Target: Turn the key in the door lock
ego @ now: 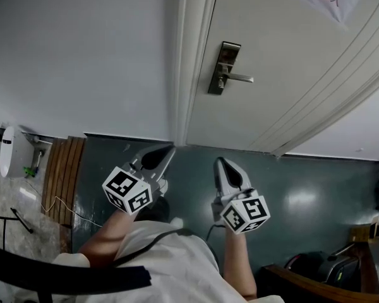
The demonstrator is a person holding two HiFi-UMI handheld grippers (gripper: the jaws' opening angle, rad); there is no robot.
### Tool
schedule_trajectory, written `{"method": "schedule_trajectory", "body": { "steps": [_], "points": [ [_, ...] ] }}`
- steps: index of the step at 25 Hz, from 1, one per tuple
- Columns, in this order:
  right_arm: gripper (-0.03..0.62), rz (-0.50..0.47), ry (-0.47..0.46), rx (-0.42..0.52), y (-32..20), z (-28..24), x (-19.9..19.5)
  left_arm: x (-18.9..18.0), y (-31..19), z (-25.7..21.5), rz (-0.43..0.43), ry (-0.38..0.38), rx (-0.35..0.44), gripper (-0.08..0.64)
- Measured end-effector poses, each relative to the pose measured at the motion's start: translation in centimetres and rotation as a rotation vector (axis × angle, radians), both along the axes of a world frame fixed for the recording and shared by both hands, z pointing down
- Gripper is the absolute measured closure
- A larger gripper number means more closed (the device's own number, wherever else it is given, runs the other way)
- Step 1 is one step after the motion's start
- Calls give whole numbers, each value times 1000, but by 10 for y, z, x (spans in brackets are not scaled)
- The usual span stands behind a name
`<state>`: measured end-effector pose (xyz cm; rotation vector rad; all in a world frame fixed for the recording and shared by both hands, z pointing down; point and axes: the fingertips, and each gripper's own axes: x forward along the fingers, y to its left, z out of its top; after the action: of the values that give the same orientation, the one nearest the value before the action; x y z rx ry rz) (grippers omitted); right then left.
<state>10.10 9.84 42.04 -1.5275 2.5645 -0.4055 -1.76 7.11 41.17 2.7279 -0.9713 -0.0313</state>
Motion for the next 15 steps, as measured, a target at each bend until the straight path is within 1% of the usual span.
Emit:
{"method": "schedule_trajectory", "body": {
  "steps": [6, 9, 15],
  "points": [
    [584, 15, 10, -2, -37, 0, -2, 6, -38, 1, 33, -2, 2, 554],
    [584, 11, 11, -18, -59, 4, -6, 9, -60, 6, 45, -5, -14, 554],
    [584, 41, 5, -40, -106, 3, -7, 18, -107, 0, 109, -2, -14, 554]
  ]
}}
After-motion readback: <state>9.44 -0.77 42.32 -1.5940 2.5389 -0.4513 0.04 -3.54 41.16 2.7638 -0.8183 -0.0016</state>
